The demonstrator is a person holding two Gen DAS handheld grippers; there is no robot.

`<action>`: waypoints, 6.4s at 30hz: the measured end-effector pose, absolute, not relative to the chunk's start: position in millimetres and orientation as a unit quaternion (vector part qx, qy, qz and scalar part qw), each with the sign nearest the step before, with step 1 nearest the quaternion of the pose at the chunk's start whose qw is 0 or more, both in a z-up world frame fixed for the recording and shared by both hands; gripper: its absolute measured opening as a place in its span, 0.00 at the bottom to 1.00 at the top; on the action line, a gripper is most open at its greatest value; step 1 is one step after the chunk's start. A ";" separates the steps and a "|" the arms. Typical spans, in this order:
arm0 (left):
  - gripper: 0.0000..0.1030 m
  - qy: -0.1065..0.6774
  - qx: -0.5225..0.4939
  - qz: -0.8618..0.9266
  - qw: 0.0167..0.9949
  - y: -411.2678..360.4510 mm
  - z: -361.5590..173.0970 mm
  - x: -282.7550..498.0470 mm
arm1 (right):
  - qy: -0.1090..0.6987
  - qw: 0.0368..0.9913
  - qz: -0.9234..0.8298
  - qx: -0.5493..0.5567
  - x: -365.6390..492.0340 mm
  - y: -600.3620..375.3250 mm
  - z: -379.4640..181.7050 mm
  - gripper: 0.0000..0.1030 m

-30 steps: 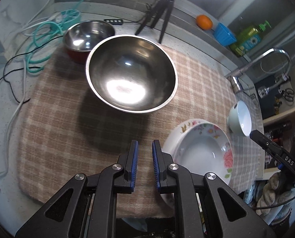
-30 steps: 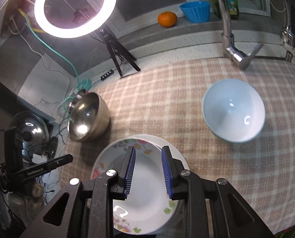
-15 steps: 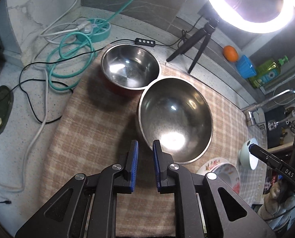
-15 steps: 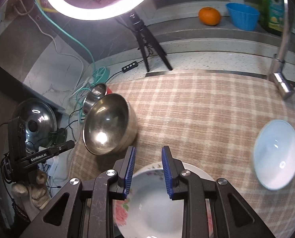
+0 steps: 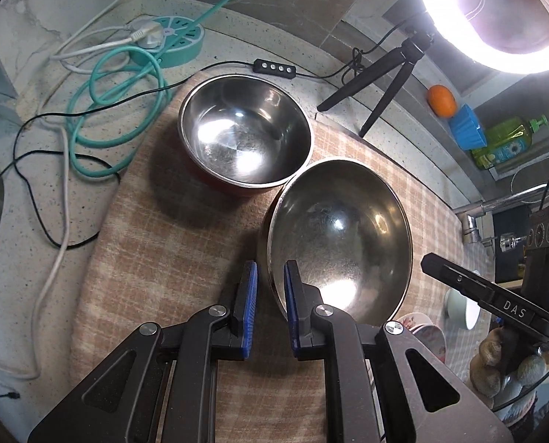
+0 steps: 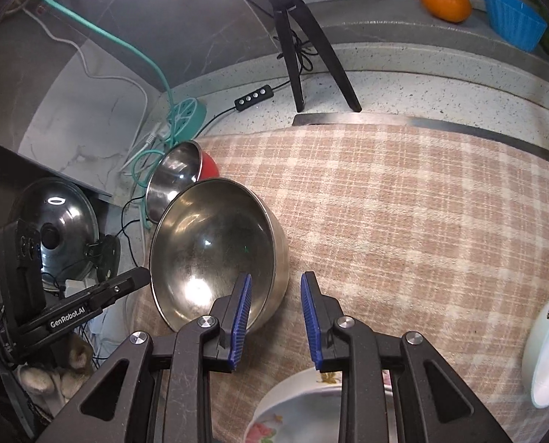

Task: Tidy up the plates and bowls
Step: 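Move both open grippers to the rim of the large steel bowl, then close both grippers on the rim of the large steel bowl, then lift the large steel bowl with both grippers toward the red steel bowl, then carry the steel bowl with both grippers over the red steel bowl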

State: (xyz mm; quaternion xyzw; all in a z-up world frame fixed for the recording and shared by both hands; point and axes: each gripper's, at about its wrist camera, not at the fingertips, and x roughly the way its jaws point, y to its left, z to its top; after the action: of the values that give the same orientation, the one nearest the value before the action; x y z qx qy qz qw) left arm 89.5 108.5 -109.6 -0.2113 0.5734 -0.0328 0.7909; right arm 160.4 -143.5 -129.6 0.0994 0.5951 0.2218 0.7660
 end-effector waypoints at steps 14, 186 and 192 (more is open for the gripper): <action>0.13 0.578 -0.196 -0.036 0.791 102.6 -116.8 99.2 | 0.612 0.755 0.216 0.096 173.7 -130.7 -145.8 0.20; 0.12 0.559 -0.225 0.035 0.797 180.7 -126.3 163.4 | 0.617 0.737 0.257 0.103 243.7 -20.1 -170.0 0.24; 0.10 0.564 -0.230 0.031 0.792 178.9 -130.4 166.2 | 0.621 0.733 0.258 0.097 246.3 -15.7 -174.5 0.14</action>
State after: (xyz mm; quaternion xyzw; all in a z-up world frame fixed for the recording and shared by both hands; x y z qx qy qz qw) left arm 166.2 178.9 -130.4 -0.2304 0.5643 0.0308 0.7922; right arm 246.3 -15.7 -174.5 0.0973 0.6214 0.2578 0.7334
